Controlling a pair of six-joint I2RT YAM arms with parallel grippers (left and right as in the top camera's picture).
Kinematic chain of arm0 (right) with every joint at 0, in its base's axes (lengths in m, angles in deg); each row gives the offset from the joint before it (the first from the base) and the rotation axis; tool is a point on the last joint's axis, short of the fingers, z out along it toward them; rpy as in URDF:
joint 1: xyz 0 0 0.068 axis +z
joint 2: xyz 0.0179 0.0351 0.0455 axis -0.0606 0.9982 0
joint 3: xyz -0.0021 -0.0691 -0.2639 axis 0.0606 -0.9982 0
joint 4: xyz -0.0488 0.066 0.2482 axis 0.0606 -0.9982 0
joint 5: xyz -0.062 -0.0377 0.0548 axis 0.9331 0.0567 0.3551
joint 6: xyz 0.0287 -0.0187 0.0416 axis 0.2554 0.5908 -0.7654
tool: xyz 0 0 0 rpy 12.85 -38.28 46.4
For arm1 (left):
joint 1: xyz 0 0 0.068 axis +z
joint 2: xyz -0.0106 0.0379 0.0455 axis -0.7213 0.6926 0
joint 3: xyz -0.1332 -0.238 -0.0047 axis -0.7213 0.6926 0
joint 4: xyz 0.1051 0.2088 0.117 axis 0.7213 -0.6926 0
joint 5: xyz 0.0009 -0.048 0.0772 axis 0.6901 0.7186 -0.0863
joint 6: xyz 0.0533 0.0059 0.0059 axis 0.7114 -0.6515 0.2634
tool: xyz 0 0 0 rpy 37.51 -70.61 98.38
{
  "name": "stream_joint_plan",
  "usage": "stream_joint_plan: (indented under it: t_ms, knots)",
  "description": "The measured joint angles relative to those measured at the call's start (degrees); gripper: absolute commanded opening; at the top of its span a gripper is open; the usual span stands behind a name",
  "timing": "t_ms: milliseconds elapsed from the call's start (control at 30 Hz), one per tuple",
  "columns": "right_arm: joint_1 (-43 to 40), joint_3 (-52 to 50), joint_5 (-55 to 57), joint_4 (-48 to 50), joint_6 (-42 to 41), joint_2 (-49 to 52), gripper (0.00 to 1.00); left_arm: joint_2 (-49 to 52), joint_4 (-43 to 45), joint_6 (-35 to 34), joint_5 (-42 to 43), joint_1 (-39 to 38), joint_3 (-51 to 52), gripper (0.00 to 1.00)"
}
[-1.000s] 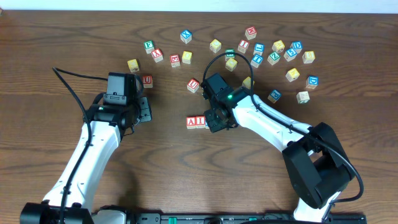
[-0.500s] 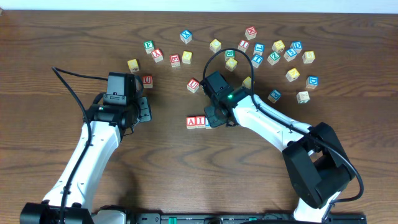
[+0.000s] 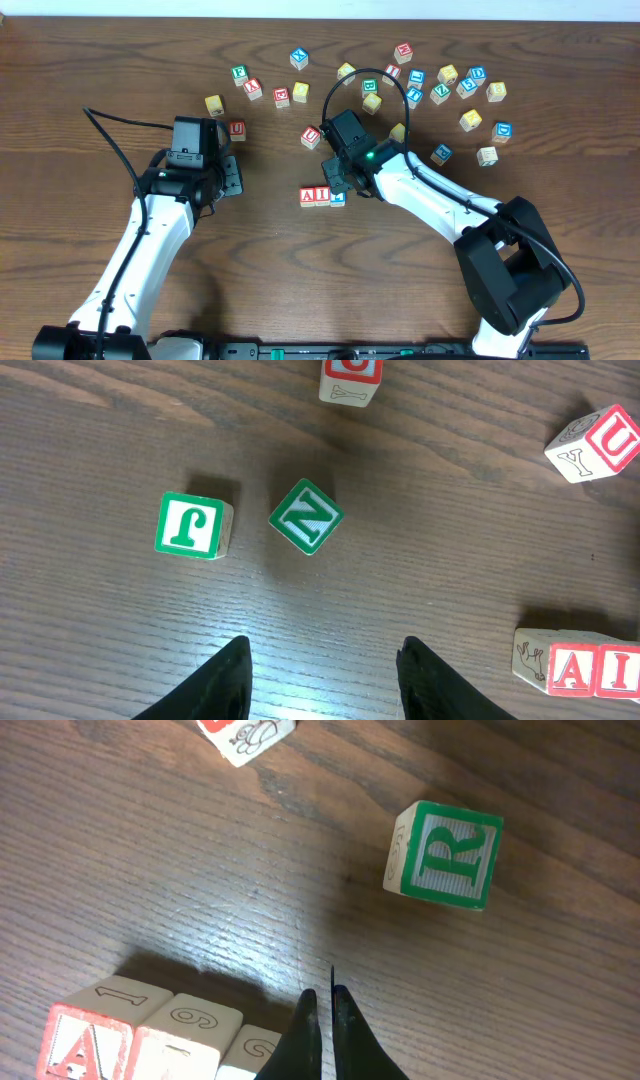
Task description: Spell out AI2
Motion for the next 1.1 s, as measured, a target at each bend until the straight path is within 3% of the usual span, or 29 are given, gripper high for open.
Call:
stream_joint_plan:
  t_ms: [567,1100]
  knots:
    - [0.37,0.0,-3.58,1.6,0.0,0.0,0.01,0.0,0.0,-0.02,0.0,0.0,0.0,0.47]
    - [6.51,0.0,-5.62,1.11,-0.09,0.0,0.01,0.0,-0.02,0.0,0.02,0.0,0.0,0.47]
